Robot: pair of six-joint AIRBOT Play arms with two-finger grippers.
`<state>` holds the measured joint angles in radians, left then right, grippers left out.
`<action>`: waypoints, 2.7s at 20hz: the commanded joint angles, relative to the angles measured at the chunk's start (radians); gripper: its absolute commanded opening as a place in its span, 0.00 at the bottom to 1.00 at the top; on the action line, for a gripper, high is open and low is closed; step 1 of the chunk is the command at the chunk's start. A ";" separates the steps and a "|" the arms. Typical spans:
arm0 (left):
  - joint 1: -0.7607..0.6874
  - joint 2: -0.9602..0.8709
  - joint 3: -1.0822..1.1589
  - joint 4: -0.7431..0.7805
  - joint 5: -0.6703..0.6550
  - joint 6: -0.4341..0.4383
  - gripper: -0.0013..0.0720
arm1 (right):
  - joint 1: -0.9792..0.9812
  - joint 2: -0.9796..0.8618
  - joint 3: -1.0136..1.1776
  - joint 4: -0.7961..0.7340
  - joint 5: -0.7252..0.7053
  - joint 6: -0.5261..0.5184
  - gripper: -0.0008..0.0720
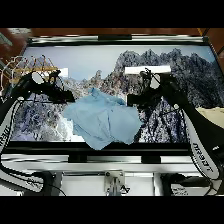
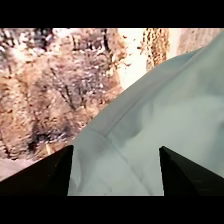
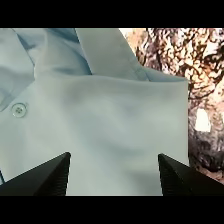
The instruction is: Fold the shirts.
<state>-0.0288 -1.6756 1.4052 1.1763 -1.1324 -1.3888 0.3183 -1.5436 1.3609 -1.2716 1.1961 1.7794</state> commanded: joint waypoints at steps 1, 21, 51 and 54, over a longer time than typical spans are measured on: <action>0.001 -0.032 0.000 -0.099 0.018 0.035 0.84 | 0.000 -0.034 0.001 -0.001 -0.117 0.048 0.93; -0.032 0.008 0.100 -0.127 -0.105 0.206 0.09 | 0.014 -0.217 0.004 0.145 -0.437 -0.014 0.12; -0.065 0.579 -0.539 0.003 -0.030 -0.079 0.88 | 0.453 0.270 -0.247 -0.290 0.143 0.220 0.12; -0.083 0.571 -0.475 -0.128 0.042 -0.053 0.86 | 0.460 0.248 -0.264 -0.283 0.122 0.226 0.12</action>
<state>-0.0986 -1.0992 0.9260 1.1473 -1.1511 -1.4517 0.7555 -1.2663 1.1454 -1.5490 1.3285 1.9766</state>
